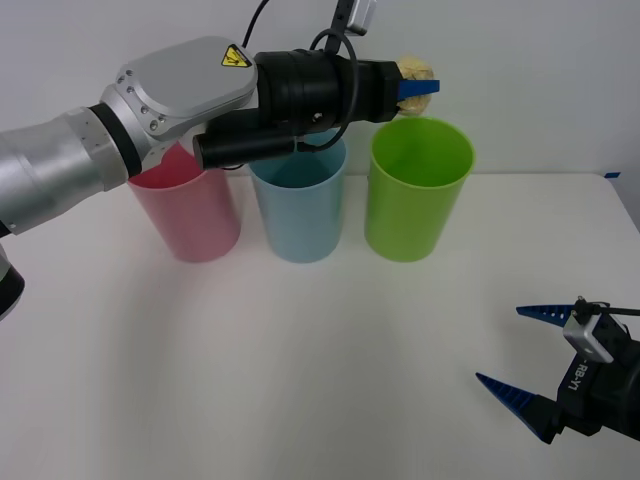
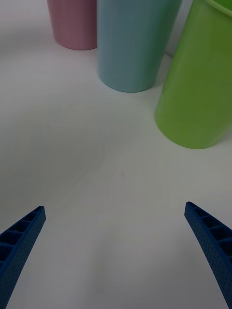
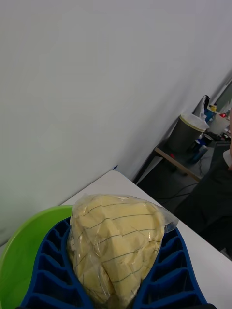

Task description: Put cans in the blue bin and PET bottles in the pink bin and trash in the green bin.

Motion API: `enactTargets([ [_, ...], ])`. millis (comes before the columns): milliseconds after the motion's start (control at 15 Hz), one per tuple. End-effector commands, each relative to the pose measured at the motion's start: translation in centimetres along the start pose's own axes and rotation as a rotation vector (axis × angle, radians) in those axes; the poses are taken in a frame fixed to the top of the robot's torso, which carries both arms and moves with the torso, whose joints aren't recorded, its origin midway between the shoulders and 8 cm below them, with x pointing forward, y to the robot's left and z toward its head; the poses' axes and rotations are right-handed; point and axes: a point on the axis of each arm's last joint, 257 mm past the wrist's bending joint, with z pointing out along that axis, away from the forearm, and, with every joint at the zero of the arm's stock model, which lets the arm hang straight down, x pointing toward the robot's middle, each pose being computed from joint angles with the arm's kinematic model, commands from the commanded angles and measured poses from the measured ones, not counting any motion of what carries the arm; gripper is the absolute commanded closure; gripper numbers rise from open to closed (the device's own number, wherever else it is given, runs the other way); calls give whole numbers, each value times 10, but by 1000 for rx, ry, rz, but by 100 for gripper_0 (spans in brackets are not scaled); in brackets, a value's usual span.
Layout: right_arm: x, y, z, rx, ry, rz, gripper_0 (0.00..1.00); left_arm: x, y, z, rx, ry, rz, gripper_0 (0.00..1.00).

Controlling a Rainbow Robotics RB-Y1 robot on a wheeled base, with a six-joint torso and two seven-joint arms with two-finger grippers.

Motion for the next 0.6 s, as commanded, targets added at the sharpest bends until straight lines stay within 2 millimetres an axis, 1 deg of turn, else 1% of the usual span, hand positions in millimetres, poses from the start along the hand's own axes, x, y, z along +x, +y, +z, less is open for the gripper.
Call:
enactTargets([
  [67,0,0,0,0,0,0,0,13,5,17,-34,43,10,100],
  [133,0,0,0,0,0,0,0,20,8,21,-50,71,7,100],
  [267,0,0,0,0,0,0,0,25,8,28,-67,76,2,100],
  [400,0,0,0,0,0,0,0,33,13,35,-84,88,0,100],
  [600,0,0,0,0,0,0,0,38,22,40,-112,97,3,100],
])
